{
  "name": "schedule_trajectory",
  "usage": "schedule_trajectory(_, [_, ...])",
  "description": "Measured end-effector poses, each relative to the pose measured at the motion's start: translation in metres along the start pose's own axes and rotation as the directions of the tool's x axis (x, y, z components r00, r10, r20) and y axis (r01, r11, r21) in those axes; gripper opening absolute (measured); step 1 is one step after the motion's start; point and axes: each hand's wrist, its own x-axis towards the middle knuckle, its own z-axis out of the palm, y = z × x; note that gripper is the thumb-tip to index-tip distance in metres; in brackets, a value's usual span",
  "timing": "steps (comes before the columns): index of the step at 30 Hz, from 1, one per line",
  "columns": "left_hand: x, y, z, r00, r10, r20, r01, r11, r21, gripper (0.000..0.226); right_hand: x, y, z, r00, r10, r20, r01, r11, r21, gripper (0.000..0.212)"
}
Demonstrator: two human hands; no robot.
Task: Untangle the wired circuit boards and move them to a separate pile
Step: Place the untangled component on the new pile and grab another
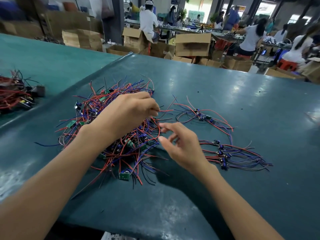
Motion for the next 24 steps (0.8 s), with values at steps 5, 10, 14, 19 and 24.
schedule_trajectory(5, [0.004, 0.013, 0.011, 0.994, -0.021, 0.11, 0.044, 0.977, -0.208, 0.017, 0.018, -0.022, 0.036, 0.961, 0.24, 0.135, -0.265, 0.94, 0.215, 0.018])
schedule_trajectory(10, [-0.006, 0.006, 0.013, 0.97, -0.164, 0.181, 0.232, 0.848, -0.477, 0.022, 0.006, -0.012, 0.031, 0.985, 0.17, -0.023, -0.141, 0.877, 0.459, 0.012])
schedule_trajectory(14, [-0.014, -0.008, 0.008, 0.968, -0.246, 0.052, 0.24, 0.843, -0.482, 0.03, 0.001, -0.012, 0.023, 0.967, 0.25, 0.05, -0.22, 0.716, 0.663, 0.031])
schedule_trajectory(19, [-0.032, -0.043, -0.004, 0.844, -0.37, 0.389, 0.309, 0.927, 0.213, 0.058, -0.003, -0.006, 0.027, 0.944, 0.33, -0.007, -0.273, 0.792, 0.546, 0.027])
schedule_trajectory(24, [-0.038, -0.048, -0.001, 0.814, -0.432, 0.387, 0.385, 0.902, 0.198, 0.034, -0.004, -0.003, 0.029, 0.95, 0.306, -0.067, -0.271, 0.909, 0.315, 0.025])
